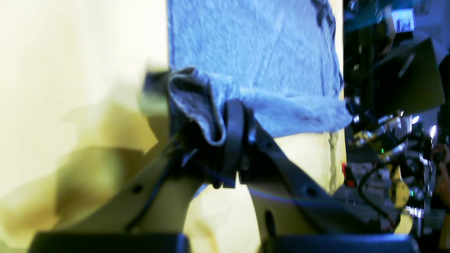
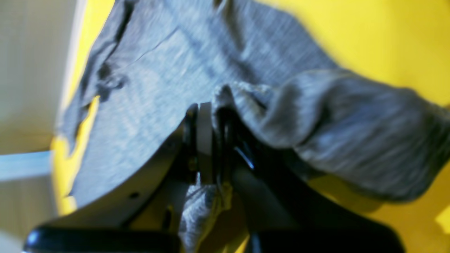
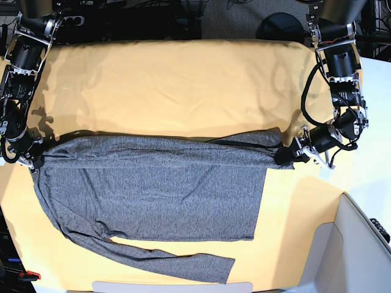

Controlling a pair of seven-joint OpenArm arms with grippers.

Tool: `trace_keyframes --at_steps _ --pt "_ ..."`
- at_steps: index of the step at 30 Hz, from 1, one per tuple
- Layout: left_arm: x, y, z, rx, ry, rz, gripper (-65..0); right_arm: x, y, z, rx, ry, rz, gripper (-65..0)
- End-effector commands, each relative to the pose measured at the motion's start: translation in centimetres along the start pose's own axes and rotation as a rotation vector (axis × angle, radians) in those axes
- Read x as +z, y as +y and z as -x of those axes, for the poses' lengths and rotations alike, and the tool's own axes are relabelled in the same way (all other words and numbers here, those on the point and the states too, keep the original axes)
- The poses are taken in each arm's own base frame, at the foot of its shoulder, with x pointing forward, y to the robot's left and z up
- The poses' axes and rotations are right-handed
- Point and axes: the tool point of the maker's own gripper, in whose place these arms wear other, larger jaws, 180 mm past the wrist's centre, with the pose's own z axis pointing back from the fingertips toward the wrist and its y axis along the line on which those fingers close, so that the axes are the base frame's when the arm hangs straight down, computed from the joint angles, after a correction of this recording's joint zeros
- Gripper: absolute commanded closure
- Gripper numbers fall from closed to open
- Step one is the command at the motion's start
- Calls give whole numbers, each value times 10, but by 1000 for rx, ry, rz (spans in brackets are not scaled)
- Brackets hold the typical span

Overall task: Fold the T-shirt properly
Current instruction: 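Drag the held shoulder edge with both grippers toward the hem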

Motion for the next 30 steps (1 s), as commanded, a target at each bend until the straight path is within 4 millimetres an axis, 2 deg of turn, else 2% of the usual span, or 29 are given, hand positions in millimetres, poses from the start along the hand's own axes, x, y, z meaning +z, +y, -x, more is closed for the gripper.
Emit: trace_keyframes --at_steps 1,4,7,9,12,19,23,26,28,30 --pt "6 -9 -26 -26 -68 21 -1 4 17 -31 33 -74 -29 0" --pt "5 3 -22 -18 -57 -18 -1 -2 10 -32 53 -67 14 0" --pt "5 1 -27 -38 -52 -29 -1 -5 5 -29 43 -57 28 0" --pt "6 0 -24 -43 -34 -28 -1 -4 4 -28 51 -54 31 0" --pt "22 -4 -32 -115 -6 -50 -1 -3 2 -19 54 13 33 0" --pt "45 -23 -2 -285 114 -83 -1 4 -4 3 67 170 49 0" --pt "50 -28 10 -329 174 -91 -1 15 4 -6 115 186 39 0" --pt "47 -27 12 -320 188 -88 -1 17 14 -13 131 181 24 0" --pt "43 -33 -5 -322 163 -76 -1 14 22 -25 127 166 16 0" --pt "35 -38 -24 -299 145 -56 -1 7 26 -27 125 172 28 0"
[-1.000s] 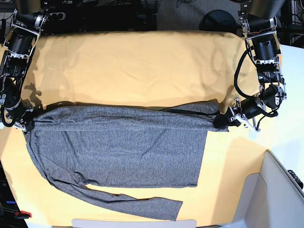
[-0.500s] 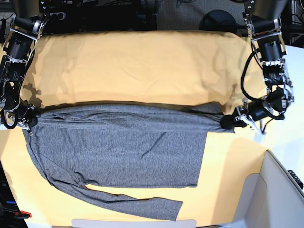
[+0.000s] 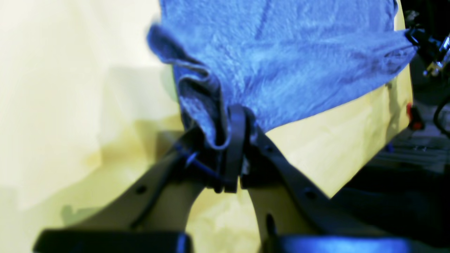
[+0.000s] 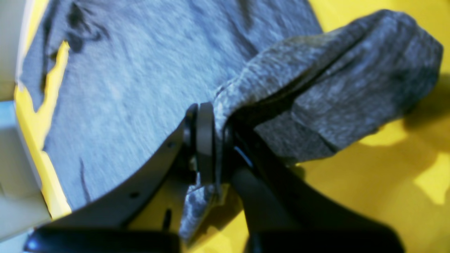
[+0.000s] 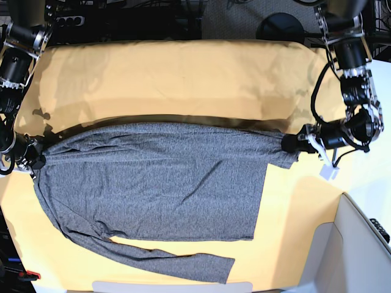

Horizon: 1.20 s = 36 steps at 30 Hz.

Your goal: Fold the T-shirt properly

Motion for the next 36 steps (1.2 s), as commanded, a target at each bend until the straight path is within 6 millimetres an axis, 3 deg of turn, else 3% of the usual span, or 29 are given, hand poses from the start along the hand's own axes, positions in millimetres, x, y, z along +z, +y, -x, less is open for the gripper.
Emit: trace_keyframes --at_steps 1,6,12,25,30,33,36 --pt "4 -8 -36 -19 -64 30 -1 6 14 -29 27 -61 -7 0" --pt "-26 1 -50 107 -3 71 -1 -27 15 -19 40 -18 88 0" --pt "-47 6 -50 112 -21 45 -1 -41 4 -7 108 -31 182 0" --pt "-54 19 -12 148 39 23 -1 -42 -16 3 171 -18 265 0" --pt "-46 20 -5 102 41 3 -1 -43 -27 8 176 -29 283 -2" --pt "-44 14 -11 66 34 6 -30 -44 -40 13 184 -51 301 -103" --pt "-37 17 -14 51 30 -9 -113 -44 -42 13 183 -61 303 -247"
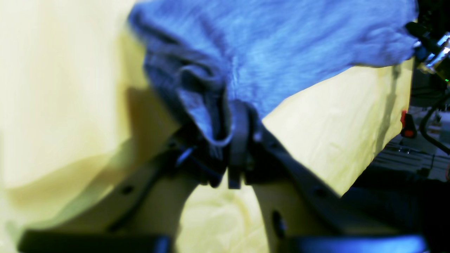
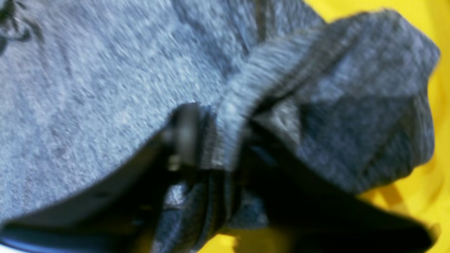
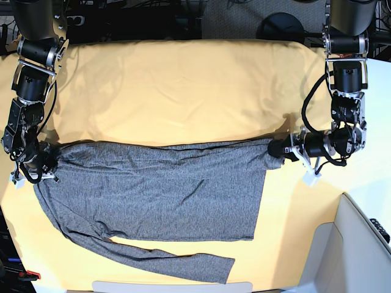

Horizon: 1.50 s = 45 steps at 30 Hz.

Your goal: Fold the T-shirt properly

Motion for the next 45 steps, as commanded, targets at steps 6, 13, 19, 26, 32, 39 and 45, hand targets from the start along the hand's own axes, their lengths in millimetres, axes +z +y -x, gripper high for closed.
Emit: trace_keyframes --at_steps 6,13,19,26,32,39,45 --pt "21 4 -23 -37 -52 -25 -262 5 -19 -4 -4 12 69 -320" --pt "20 8 -15 -26 -39 -28 -265 37 -11 -40 -121 -93 -7 -320" --pt "20 8 -16 -26 -42 -28 -265 65 -7 -50 -190 -147 -61 -320" --pt "18 7 -14 -25 -39 -24 -265 66 -9 -45 -182 -143 -55 -320" --pt "16 10 -7 -15 -26 -27 -265 63 -24 -31 -180 -118 -23 -323" --pt "15 10 -5 -12 -25 -26 -265 85 -66 -26 -265 -152 23 -323" --pt "15 10 -5 -12 -26 -25 -265 101 -108 -2 -436 -148 55 -322"
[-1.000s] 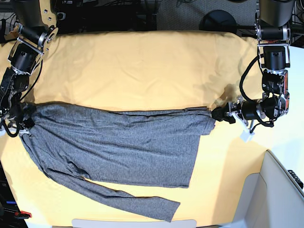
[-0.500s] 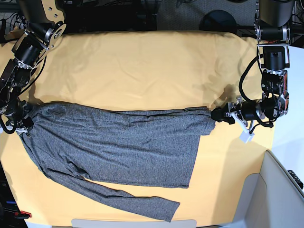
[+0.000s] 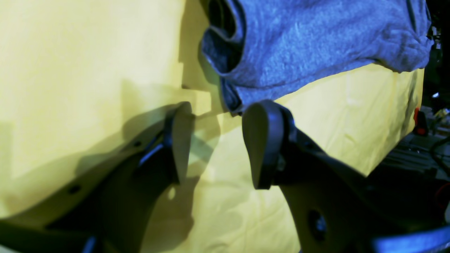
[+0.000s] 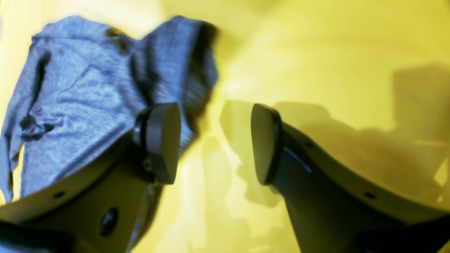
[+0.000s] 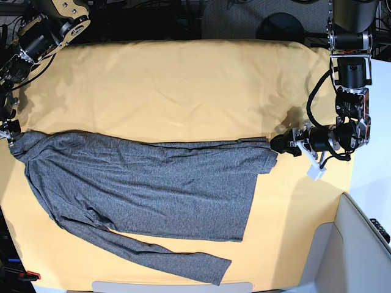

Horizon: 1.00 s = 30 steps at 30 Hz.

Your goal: Fold the T-shirt properly

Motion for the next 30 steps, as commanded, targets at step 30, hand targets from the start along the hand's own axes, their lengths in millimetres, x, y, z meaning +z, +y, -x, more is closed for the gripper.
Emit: trace_keyframes --at_steps 30 --pt "0 4 12 18 -6 10 -267 -54 37 34 -132 46 -63 -155"
